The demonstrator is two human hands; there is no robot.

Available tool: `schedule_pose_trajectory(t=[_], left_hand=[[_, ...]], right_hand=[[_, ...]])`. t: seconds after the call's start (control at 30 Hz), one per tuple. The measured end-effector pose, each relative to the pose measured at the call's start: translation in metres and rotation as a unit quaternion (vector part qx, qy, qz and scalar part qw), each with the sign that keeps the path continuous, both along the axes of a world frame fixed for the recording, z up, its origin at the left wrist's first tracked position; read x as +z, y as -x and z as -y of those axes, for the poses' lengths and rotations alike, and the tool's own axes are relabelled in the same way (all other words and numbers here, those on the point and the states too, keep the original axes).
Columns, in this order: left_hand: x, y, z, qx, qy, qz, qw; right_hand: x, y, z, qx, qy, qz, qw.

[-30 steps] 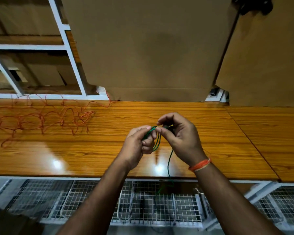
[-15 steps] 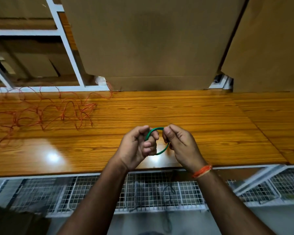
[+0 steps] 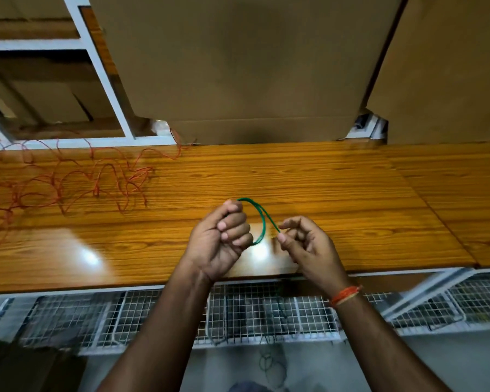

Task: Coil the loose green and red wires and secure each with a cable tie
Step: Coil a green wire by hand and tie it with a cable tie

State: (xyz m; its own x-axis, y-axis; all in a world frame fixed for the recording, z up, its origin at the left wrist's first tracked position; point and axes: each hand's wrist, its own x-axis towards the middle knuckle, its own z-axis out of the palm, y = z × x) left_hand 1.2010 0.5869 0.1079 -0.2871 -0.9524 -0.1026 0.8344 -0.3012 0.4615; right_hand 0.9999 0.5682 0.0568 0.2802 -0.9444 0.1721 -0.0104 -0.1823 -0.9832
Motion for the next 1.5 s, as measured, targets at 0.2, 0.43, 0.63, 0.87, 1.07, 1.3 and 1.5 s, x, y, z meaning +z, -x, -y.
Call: schedule_pose_trajectory(t=[0.2,0.43,0.63,0.87,1.07,1.3,1.5], left_hand=[[0.006,0.005,0.018,0.113,0.032,-0.111,0.987],[0.009,0.059,0.03,0.231,0.03,0.112,0.966],[0.008,0.099,0.022,0.206,0.113,0.361,0.903],[0.013,0.124,0.017,0.161,0.142,0.427,0.878],[0.017,0.139,0.015,0.135,0.143,0.411,0.89],[0.02,0.145,0.015,0.159,0.132,0.339,0.918],[0.019,0.142,0.015,0.194,0.119,0.339,0.913]], right_hand=[[-0.022,0.055,-0.002,-0.121,0.054,-0.064,0.989],[0.022,0.072,0.006,-0.003,0.27,-0.18,0.946],[0.063,0.075,0.022,0.023,0.348,-0.152,0.925],[0.087,0.082,0.034,0.025,0.362,-0.165,0.917],[0.085,0.097,0.043,-0.018,0.321,-0.155,0.934],[0.062,0.108,0.04,0.088,0.015,-0.041,0.995],[0.066,0.095,0.032,0.113,-0.081,0.043,0.989]])
